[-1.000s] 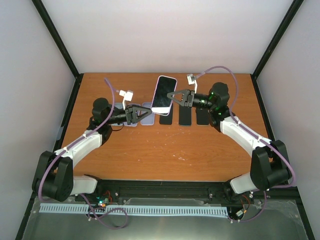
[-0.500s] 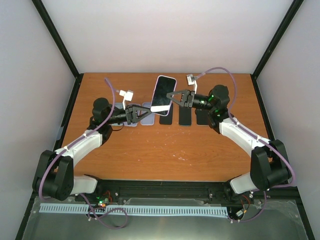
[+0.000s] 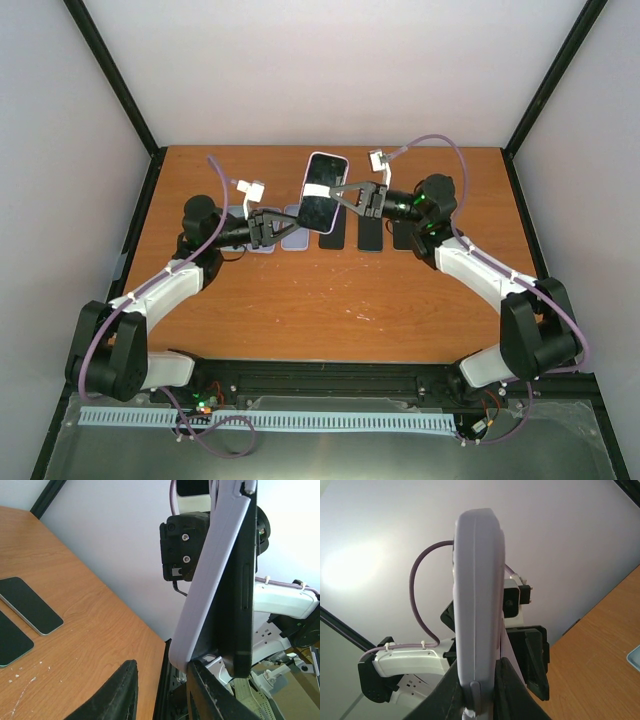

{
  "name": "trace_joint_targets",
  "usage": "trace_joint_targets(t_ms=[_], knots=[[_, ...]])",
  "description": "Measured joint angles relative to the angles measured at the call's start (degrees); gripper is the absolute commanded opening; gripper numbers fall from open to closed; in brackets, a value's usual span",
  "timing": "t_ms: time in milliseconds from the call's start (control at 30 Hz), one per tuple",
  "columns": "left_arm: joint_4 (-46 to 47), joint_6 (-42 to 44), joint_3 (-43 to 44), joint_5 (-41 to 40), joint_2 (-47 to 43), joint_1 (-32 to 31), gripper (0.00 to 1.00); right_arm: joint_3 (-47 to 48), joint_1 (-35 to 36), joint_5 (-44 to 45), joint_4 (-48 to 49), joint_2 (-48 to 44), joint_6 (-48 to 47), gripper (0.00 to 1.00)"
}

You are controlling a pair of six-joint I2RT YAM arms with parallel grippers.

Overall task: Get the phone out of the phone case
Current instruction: Remove the phone case from the phone.

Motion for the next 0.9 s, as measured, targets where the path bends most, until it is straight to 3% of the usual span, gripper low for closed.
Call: trace_joint_targets(t_ms=[900], knots=[[7.6,-3.8,-0.3,6.9,0.0,0.4,0.46,-3.9,3.3,-4.0,5.5,0.1,0.2,0.03]])
